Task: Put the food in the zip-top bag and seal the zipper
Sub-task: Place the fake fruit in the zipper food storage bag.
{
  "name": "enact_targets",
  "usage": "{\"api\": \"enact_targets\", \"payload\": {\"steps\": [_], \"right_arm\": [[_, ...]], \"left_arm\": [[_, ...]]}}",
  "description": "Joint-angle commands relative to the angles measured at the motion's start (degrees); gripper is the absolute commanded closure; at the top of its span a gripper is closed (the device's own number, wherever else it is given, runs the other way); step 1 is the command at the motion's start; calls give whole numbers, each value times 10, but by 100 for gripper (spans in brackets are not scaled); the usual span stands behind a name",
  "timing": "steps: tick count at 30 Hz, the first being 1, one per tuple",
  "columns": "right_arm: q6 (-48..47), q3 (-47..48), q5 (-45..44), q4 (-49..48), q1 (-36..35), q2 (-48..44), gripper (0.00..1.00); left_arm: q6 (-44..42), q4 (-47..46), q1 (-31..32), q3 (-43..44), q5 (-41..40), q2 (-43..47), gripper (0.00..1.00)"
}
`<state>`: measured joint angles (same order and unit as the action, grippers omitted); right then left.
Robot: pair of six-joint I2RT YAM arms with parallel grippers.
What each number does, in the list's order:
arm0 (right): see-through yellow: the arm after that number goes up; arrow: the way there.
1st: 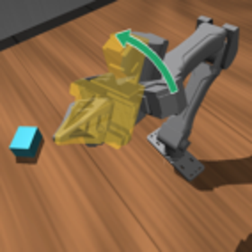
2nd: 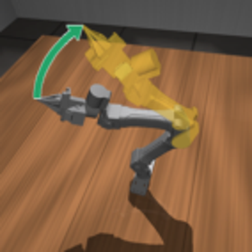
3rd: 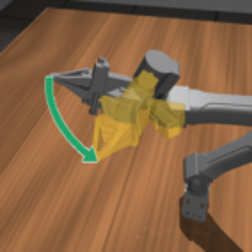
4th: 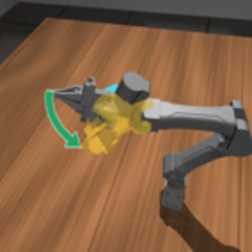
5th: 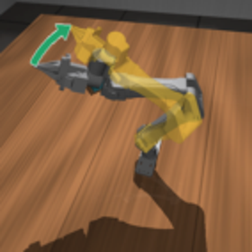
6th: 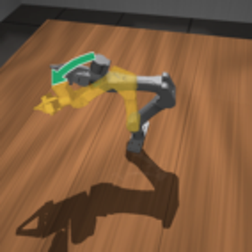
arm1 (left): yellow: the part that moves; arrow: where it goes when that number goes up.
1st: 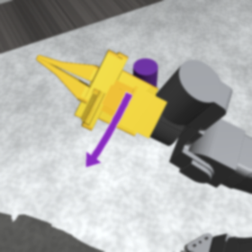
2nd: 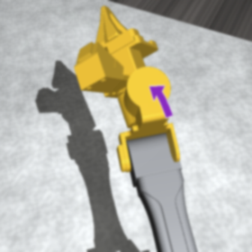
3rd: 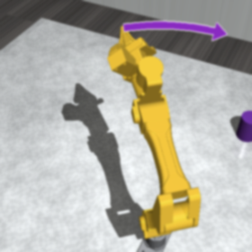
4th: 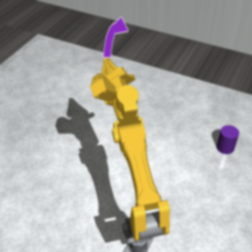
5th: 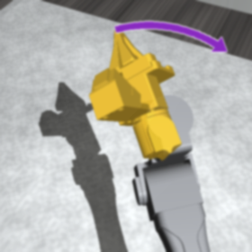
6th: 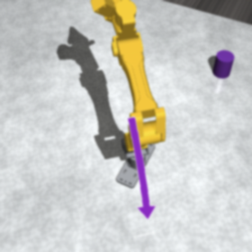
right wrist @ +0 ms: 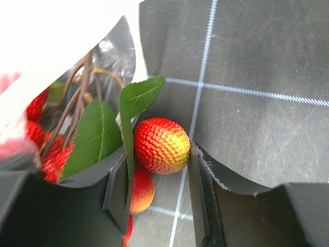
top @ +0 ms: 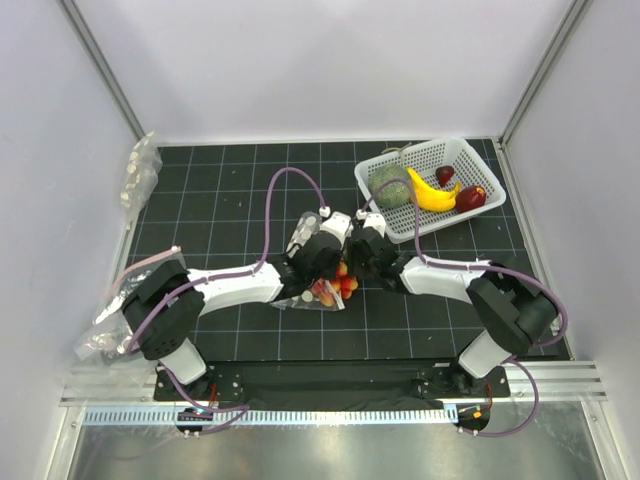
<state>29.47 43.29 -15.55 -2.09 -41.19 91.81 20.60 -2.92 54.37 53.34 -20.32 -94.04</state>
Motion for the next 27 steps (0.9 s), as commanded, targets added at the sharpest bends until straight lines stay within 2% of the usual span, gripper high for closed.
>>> {"api": "enact_targets", "payload": {"steps": [1,8,12,19,27], "right_arm": [[-22,1,-57,-7,-33,-52,64],[-26,-12,-76,9,-57,-112,67],[-18,-36,-48,7,-57,-158,69],[-7,-69,-12,-16,-58,-226,69],[-6,-90,19,-50,-58,-257,68]], "left_arm": [[0,-15,4,-3,24,37,100],[-7,-14,21,-17,21,87,100],[-4,-10,24,-25,17,113,100],[-4,-2,24,-17,19,107,100],[17,-7,25,-24,141,150,100]]}}
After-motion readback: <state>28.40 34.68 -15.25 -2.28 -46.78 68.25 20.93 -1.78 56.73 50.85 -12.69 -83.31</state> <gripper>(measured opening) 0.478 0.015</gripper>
